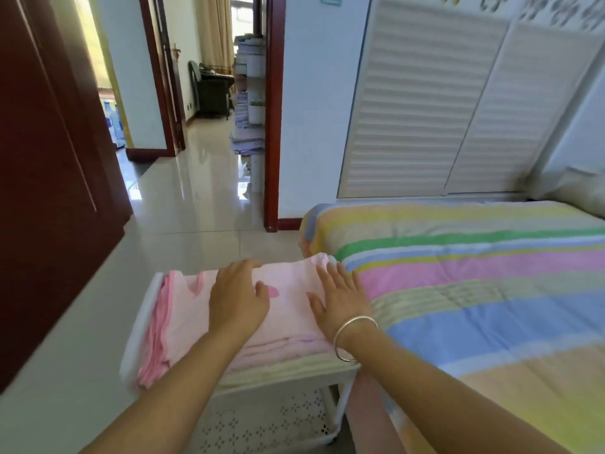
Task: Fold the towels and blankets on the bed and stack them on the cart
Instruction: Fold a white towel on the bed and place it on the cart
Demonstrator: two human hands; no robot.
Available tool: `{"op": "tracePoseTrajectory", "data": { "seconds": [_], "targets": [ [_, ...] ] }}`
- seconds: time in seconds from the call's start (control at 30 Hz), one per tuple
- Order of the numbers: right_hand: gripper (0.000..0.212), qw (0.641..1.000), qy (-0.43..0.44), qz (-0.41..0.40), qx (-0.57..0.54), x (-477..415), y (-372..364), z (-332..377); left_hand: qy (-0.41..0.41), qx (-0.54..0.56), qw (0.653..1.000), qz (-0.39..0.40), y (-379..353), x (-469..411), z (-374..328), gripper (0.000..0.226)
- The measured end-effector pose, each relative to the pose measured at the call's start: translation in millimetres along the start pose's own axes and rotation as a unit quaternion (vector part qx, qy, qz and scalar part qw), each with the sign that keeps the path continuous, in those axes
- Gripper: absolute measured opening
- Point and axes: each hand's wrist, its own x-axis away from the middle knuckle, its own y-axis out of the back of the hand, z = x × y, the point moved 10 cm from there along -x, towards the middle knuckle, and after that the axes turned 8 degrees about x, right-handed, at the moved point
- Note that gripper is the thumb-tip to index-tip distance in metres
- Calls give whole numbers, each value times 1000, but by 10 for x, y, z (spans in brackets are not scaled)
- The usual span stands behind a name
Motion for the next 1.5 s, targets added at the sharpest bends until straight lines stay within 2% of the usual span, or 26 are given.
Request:
{"op": "tracePoseTrajectory", "data": {
  "seconds": [0.13,0.27,0.33,0.47,0.57,0.7,0.8,0.87,0.97,1.07,1.13,1.2,1.27,1.37,1.43,1.5],
  "targets": [
    [100,998,-63,-18,-2,763,489,-1062,-96,104,989,42,-378,426,-1268,32],
    [86,985,-171,-16,-3,1781,851,-2392,-168,182,963,110,-1005,1136,-2452,32],
    [88,972,-236,-12,7,2518,977,-3070,-188,202,946,169,-1459,1631,-3053,32],
    [88,942,-332,30,36,4004,1033,-4206,-220,243,891,315,-2449,2800,-4231,37],
    [68,917,-392,45,57,4799,1080,-4920,-229,232,853,408,-3052,3544,-4758,43],
    [69,874,-467,85,100,5595,1062,-5800,-245,190,830,463,-3578,4135,-5050,48],
    [71,835,-522,103,138,6112,1027,-6394,-315,46,814,486,-3889,4398,-5087,57],
    [73,800,-570,111,151,6451,989,-6741,-294,-18,799,525,-4085,4429,-4991,65],
    [81,740,-636,111,189,6840,990,-7113,-186,-12,785,591,-4336,4264,-4850,88],
    [71,717,-662,83,202,6961,1017,-7337,-158,-33,756,635,-4502,4241,-4815,99],
    [63,721,-659,53,208,6942,1061,-7434,-172,-58,749,637,-4529,4301,-4781,100],
    [48,742,-639,39,200,6853,1128,-7507,-181,-63,752,630,-4542,4343,-4731,96],
    [35,761,-604,54,232,6719,1219,-7434,-167,-29,751,638,-4587,4350,-4697,86],
    [27,801,-538,88,248,6417,1281,-7082,-142,-10,748,649,-4560,4363,-4681,67],
    [37,853,-473,63,212,6145,1337,-6688,-157,-19,747,645,-4541,4387,-4699,61],
    [51,898,-420,37,125,5960,1443,-6219,-172,-28,754,633,-4411,4375,-4748,46]
  ]
}}
